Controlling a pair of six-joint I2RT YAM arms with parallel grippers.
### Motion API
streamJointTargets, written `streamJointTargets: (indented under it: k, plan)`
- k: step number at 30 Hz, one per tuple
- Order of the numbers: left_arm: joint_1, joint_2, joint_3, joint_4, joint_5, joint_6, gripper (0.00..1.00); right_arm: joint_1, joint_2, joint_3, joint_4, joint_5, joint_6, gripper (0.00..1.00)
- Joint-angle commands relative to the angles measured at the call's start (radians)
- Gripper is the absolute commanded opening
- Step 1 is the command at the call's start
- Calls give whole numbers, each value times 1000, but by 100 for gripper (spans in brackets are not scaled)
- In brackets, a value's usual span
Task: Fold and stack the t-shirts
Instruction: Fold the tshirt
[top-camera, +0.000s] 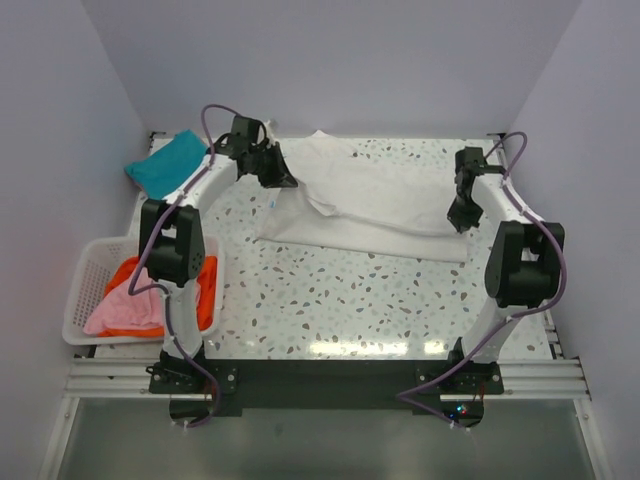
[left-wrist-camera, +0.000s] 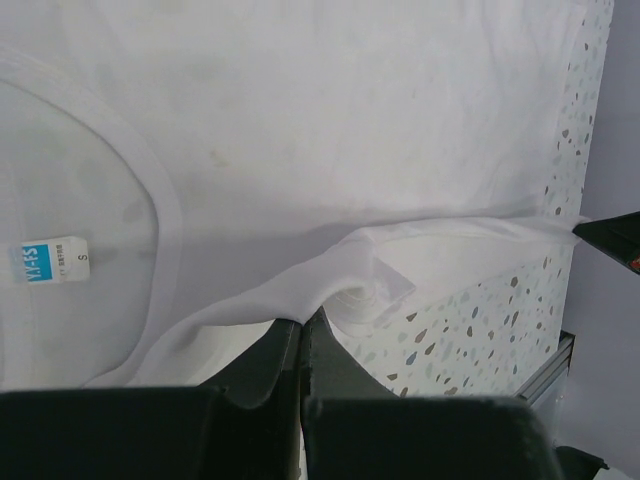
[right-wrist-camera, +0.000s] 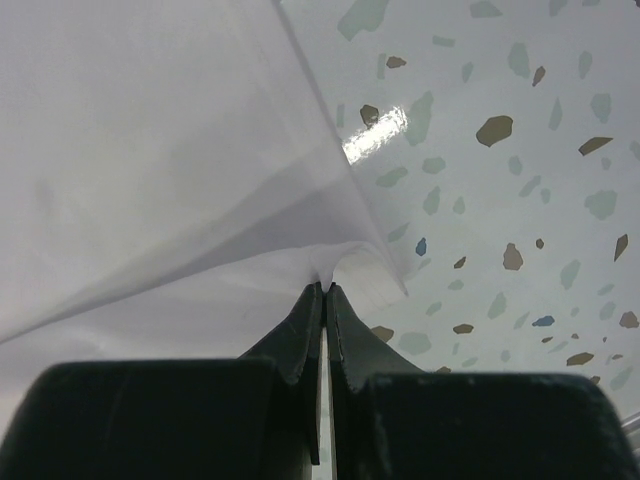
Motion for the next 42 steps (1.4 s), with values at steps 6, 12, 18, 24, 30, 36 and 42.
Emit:
streamJointTargets:
  k: [6,12,18,24,30,36,42]
  plan:
    - [26,25,66,37,18,-20,0,-12,58,101,-1,48,-12,0]
    - [32,42,71,48,15,-23,0,-16,83,119,5,50,-17,0]
    - [35,93,104,57,4,-34,0,-18,129,162,8,47,-25,0]
    - [49,130,155,123,-25,-102,60,-18,119,223,8,12,-26,25]
    - [49,76,100,132,-65,-65,72,-15,22,190,33,18,-60,55]
    - [33,-13,-110,198,-21,-53,72,7,-109,34,91,-56,-63,60]
    - [3,-45,-233,227,-13,-40,72,34,-158,-120,166,-155,-23,61]
